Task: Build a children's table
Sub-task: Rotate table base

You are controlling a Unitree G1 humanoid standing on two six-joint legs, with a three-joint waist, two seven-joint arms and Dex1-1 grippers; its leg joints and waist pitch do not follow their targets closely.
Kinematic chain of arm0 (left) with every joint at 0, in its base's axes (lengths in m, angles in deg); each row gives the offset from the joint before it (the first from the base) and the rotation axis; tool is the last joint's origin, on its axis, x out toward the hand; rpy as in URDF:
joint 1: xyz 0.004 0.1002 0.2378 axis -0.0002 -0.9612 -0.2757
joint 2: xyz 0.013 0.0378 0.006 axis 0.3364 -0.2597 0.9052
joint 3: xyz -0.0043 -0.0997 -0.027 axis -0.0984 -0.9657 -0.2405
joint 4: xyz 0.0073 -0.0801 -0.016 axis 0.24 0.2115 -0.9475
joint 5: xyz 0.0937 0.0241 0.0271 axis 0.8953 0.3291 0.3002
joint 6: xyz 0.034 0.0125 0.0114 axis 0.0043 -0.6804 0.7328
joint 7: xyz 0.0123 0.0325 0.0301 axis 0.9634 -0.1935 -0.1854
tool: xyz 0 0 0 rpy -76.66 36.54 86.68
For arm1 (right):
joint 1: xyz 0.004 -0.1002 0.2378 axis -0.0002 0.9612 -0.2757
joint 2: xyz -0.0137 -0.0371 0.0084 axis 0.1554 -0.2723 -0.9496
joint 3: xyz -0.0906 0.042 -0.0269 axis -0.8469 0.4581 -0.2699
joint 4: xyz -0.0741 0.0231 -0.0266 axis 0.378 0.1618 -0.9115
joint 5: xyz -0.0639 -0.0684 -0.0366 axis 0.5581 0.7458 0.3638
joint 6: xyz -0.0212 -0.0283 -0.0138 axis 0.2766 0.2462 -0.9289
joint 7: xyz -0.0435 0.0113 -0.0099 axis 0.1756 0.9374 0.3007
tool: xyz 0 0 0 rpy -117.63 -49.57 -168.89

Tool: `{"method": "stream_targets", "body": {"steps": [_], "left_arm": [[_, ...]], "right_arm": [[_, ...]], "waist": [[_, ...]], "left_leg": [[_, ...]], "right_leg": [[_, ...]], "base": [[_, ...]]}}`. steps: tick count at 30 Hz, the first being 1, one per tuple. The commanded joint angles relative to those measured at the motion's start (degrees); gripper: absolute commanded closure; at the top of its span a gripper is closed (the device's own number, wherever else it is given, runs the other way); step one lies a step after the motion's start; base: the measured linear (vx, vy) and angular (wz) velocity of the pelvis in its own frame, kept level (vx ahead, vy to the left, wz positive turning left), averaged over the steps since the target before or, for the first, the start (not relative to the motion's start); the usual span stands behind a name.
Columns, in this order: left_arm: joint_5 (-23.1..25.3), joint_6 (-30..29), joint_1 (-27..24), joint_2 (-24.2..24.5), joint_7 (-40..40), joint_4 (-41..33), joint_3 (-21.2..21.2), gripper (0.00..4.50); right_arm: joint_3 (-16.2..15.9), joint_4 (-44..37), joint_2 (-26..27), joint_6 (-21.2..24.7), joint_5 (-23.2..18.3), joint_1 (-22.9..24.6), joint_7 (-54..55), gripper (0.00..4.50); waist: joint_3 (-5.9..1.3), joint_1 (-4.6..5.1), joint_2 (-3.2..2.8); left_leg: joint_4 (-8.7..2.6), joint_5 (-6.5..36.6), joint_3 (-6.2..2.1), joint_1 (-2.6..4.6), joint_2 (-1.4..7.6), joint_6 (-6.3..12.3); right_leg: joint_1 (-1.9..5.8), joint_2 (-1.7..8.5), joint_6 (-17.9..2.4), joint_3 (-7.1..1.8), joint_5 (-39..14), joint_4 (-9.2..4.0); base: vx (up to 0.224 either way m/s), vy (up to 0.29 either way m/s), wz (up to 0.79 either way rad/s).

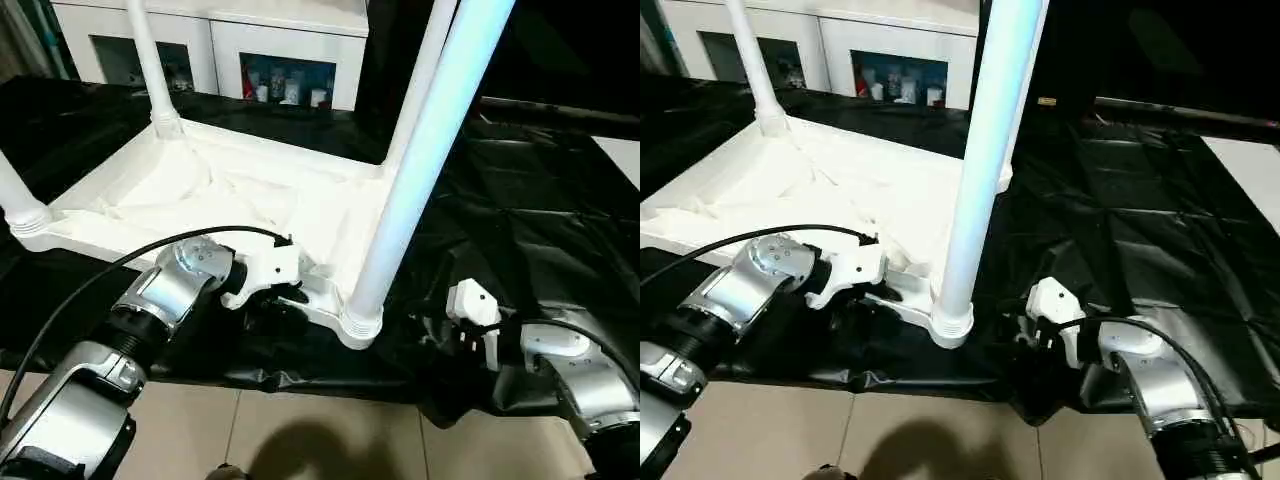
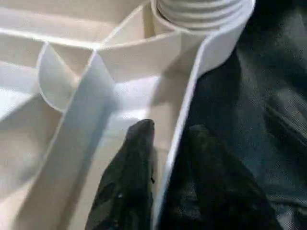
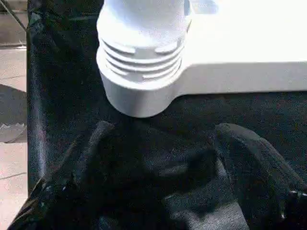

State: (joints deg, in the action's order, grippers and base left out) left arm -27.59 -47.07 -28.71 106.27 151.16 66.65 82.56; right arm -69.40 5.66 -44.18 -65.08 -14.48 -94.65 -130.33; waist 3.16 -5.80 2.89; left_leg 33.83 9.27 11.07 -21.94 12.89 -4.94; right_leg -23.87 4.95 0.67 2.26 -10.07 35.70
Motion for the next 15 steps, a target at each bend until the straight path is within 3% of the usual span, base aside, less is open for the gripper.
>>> {"method": "stream_targets", "body": {"steps": [1, 8, 12, 13, 15], "left_arm": [[0.9, -0.4, 1.4, -0.4, 0.8, 0.9, 0.5, 3.39], [0.5, -12.1, -0.7, -1.1, 0.2, -2.4, 0.0, 3.88], [0.7, -17.6, -1.7, -4.4, -7.8, -2.9, -2.4, 4.04], [0.7, -20.1, -1.9, -6.5, -12.4, -2.9, -4.0, 4.13], [1.1, -22.5, -2.7, -8.3, -16.0, -4.0, -4.7, 4.18]], "right_arm": [[0.5, -1.3, -0.8, 0.5, -0.5, 0.2, 0.5, 0.87], [2.1, 1.5, 0.5, -1.0, 1.5, -1.7, 6.6, 0.87], [2.9, 4.3, 1.3, -1.3, 2.9, -3.7, 11.2, 0.87], [3.2, 5.5, 1.8, -0.4, 3.6, -4.7, 13.9, 0.87], [3.3, 6.8, 2.6, 0.0, 4.3, -5.8, 16.3, 0.87]], "waist": [[-3.95, -0.34, -0.75], [-4.0, 0.05, -0.54], [-3.94, 0.41, -0.09], [-3.89, 0.42, 0.24], [-3.91, 0.57, 0.34]], "left_leg": [[-3.96, 17.0, -0.32, 1.3, 0.29, 0.73], [-3.97, 15.9, -0.29, 1.22, 0.24, 0.33], [-3.68, 15.2, -0.1, 1.09, -0.01, 1.07], [-3.64, 14.9, -0.02, 0.97, -0.06, 1.28], [-3.67, 15.0, -0.13, 0.79, -0.12, 1.43]], "right_leg": [[2.81, 2.3, -13.0, -1.45, -11.0, -4.33], [2.89, 2.38, -13.5, -1.43, -11.0, -4.17], [2.93, 2.26, -13.6, -1.34, -11.4, -4.36], [3.02, 2.26, -13.0, -1.37, -12.5, -4.44], [3.11, 2.34, -11.9, -1.21, -14.9, -4.67]], "base": [[0.0, 0.0, 0.0], [0.0, 0.0, 0.0], [0.0, 0.0, 0.0], [0.0, 0.0, 0.0], [0.0, 0.0, 0.0]]}}
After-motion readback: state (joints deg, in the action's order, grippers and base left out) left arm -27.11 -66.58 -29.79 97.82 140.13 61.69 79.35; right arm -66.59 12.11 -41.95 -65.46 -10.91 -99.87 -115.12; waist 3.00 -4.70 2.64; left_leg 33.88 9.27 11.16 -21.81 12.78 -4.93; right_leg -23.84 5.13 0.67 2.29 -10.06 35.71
